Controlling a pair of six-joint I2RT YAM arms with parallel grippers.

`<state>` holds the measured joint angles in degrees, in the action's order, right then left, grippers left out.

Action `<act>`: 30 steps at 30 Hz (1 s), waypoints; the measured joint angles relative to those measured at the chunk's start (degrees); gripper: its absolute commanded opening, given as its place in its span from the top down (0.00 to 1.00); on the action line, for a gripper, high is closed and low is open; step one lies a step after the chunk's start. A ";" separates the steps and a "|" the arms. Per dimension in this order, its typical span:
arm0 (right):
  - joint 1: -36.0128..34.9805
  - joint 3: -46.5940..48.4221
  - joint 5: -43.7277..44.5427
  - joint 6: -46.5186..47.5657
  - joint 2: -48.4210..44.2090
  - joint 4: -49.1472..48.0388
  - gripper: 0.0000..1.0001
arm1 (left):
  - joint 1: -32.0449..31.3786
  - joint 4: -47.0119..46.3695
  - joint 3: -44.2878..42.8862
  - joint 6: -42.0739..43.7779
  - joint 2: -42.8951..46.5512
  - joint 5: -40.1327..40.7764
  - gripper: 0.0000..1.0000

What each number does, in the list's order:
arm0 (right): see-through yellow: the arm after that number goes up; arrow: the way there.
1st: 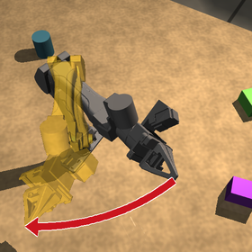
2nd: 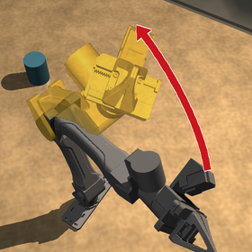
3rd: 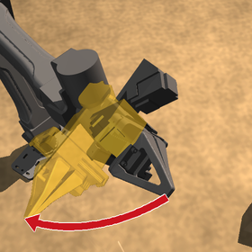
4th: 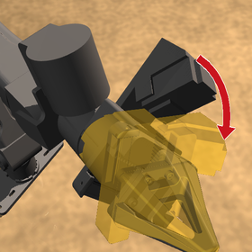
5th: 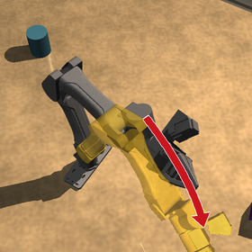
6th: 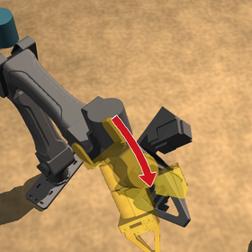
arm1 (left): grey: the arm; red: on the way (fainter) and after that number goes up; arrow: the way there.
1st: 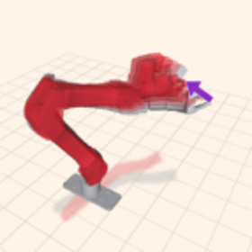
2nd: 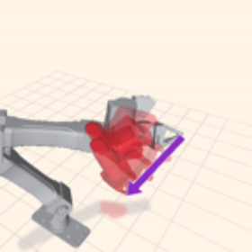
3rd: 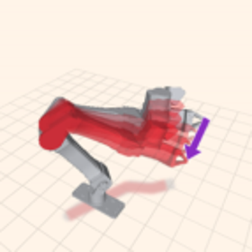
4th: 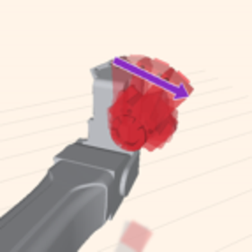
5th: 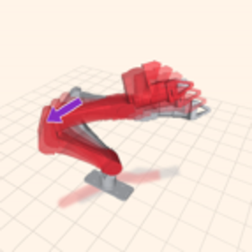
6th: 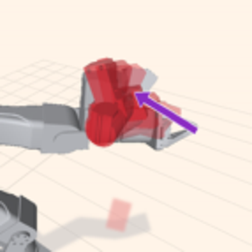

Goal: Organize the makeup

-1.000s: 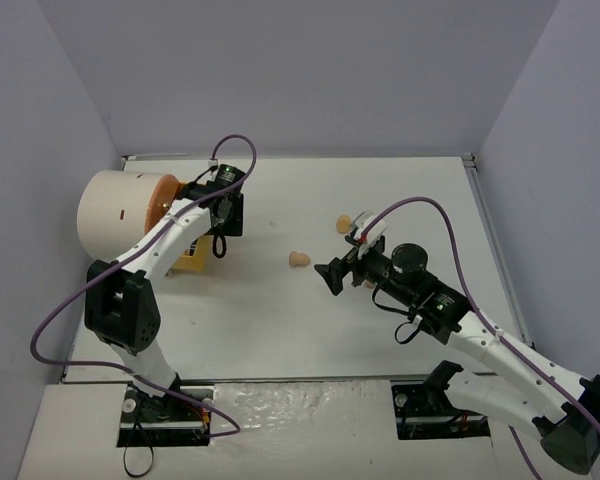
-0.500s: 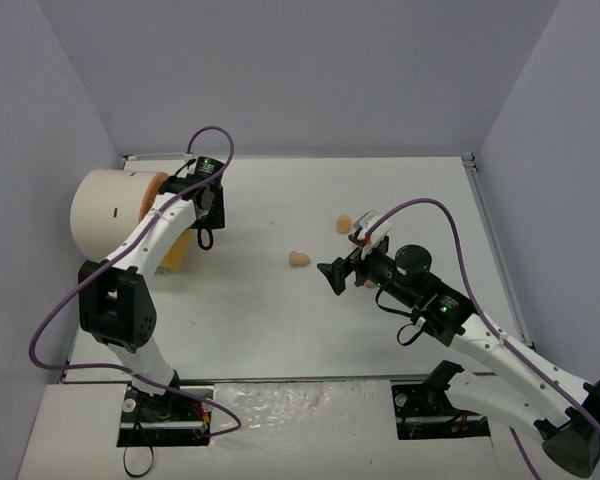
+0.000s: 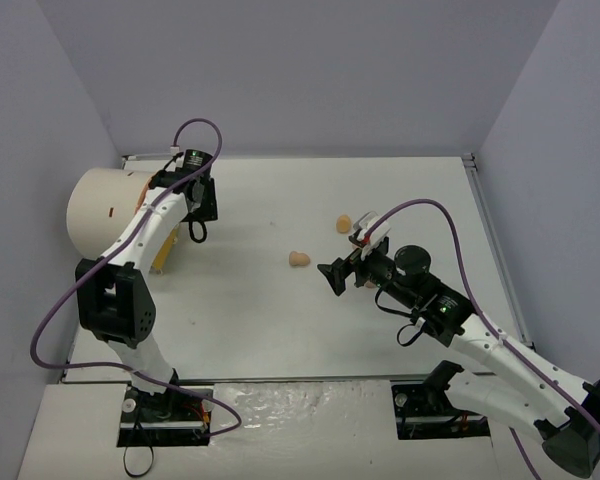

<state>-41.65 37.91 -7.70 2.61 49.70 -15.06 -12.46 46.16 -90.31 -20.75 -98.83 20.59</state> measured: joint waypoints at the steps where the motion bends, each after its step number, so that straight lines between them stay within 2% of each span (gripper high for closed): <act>1: 0.00 0.00 0.00 0.00 -0.01 -0.01 0.00 | 0.04 0.01 -0.22 0.11 -0.16 0.17 0.18; 14: 0.00 -0.02 0.47 0.00 -0.09 -0.01 0.00 | 0.83 0.26 -0.93 0.36 -1.60 1.73 0.13; 30: 0.00 -0.78 0.92 0.00 -0.66 -0.01 0.00 | 1.14 -2.49 3.98 0.57 -1.55 7.12 0.06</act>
<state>-41.65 37.13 -6.79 2.61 49.04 -15.07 -11.32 43.67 -86.33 -20.19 -100.38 27.70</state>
